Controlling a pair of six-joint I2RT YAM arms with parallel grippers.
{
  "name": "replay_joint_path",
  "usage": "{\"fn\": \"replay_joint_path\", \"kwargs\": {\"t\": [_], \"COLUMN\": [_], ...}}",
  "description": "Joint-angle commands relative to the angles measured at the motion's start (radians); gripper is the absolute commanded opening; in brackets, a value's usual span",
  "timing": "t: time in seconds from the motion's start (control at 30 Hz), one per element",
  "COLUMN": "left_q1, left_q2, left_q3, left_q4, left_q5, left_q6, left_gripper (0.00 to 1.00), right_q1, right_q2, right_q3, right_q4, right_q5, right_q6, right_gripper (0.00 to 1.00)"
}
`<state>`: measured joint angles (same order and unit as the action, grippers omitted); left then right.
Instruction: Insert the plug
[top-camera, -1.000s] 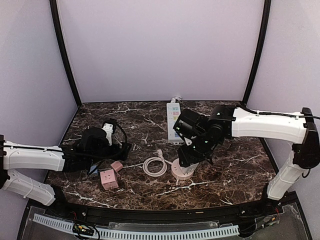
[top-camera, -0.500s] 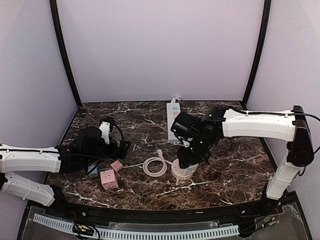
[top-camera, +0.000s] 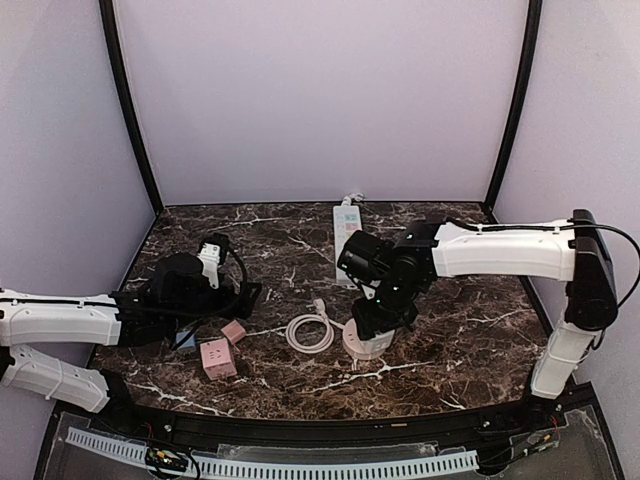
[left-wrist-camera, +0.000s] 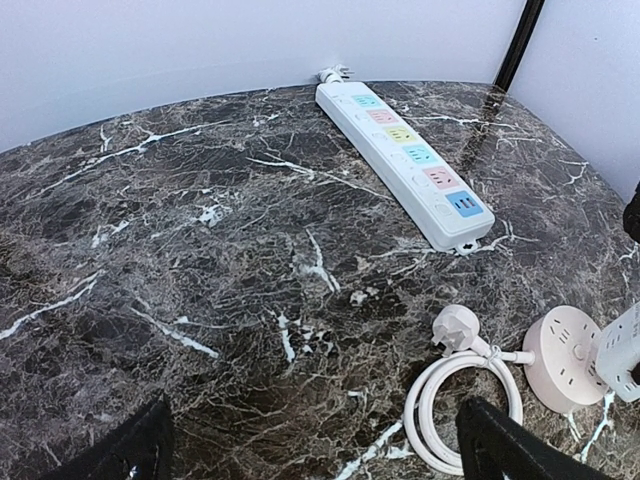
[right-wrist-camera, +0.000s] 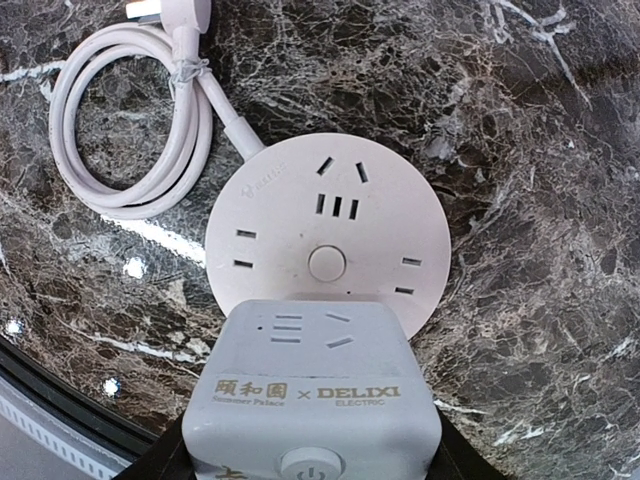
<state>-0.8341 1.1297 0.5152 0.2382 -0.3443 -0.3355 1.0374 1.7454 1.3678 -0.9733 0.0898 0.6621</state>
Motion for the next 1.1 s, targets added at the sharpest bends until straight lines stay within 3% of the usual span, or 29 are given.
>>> {"fn": "replay_joint_path", "kwargs": {"t": [0.0, 1.07], "left_q1": [0.005, 0.004], "left_q2": [-0.009, -0.008], "left_q3": [-0.019, -0.020], "left_q4": [0.013, 0.012], "left_q5": [0.005, -0.003], "left_q6": [0.013, 0.013], "left_gripper": [0.99, 1.00], "right_q1": [-0.009, 0.001], "right_q2": [0.016, -0.032], "right_q3": [-0.005, -0.031], "right_q4": [0.034, -0.029], "right_q5": [-0.001, 0.046], "right_q6": [-0.012, 0.084], "right_gripper": [0.00, 0.00]}}
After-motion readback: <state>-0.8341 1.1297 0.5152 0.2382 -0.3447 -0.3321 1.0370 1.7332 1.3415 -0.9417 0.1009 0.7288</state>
